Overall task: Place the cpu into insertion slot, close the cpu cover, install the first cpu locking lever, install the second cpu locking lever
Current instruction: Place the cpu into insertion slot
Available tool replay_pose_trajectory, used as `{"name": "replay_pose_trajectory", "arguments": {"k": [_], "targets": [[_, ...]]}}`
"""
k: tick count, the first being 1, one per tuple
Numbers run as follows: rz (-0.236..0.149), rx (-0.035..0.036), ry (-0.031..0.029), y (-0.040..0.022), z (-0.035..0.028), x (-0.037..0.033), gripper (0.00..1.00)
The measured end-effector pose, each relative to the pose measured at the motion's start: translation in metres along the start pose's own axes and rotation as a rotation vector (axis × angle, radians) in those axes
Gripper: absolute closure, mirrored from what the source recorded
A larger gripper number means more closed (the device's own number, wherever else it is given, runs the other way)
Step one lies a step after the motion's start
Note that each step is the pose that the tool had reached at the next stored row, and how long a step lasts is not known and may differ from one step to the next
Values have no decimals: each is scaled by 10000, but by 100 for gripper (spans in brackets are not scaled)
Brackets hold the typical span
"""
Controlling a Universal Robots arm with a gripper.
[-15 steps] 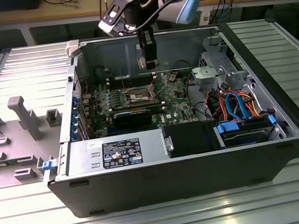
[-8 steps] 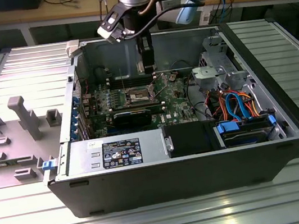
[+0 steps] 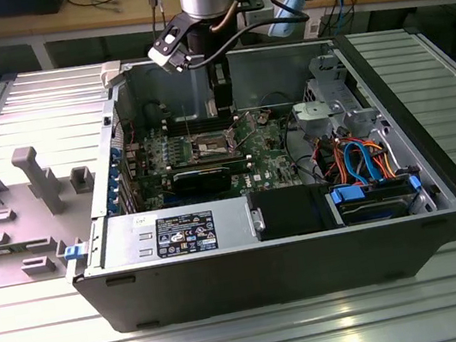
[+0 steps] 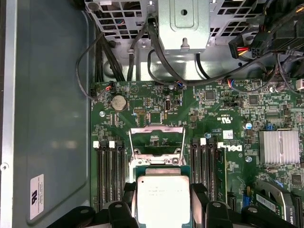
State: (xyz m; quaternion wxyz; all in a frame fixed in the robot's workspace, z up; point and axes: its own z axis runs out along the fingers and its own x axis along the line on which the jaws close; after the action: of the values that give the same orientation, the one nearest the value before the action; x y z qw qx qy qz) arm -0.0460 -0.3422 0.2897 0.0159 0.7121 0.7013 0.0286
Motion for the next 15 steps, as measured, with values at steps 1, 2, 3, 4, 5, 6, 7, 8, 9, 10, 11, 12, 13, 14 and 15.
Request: {"name": "replay_pose_trajectory", "arguments": {"k": [1, 2, 3, 4, 5, 6, 7, 8, 9, 10, 11, 12, 13, 14, 15], "targets": [[0, -1, 1, 0, 1, 0, 46], [0, -1, 1, 0, 1, 0, 46], [0, -1, 1, 0, 2, 0, 46], [0, -1, 1, 0, 2, 0, 46], [0, -1, 1, 0, 2, 0, 46], [0, -1, 1, 0, 2, 0, 46], [0, -1, 2, 0, 2, 0, 46], [0, -1, 2, 0, 2, 0, 46], [0, -1, 2, 0, 2, 0, 46], [0, -1, 2, 0, 2, 0, 46], [0, -1, 3, 0, 2, 0, 46], [1, -1, 3, 0, 2, 0, 46], [0, -1, 2, 0, 3, 0, 46], [1, -3, 7, -1, 13, 1, 46], [1, -1, 3, -5, 35, 2, 46]]}}
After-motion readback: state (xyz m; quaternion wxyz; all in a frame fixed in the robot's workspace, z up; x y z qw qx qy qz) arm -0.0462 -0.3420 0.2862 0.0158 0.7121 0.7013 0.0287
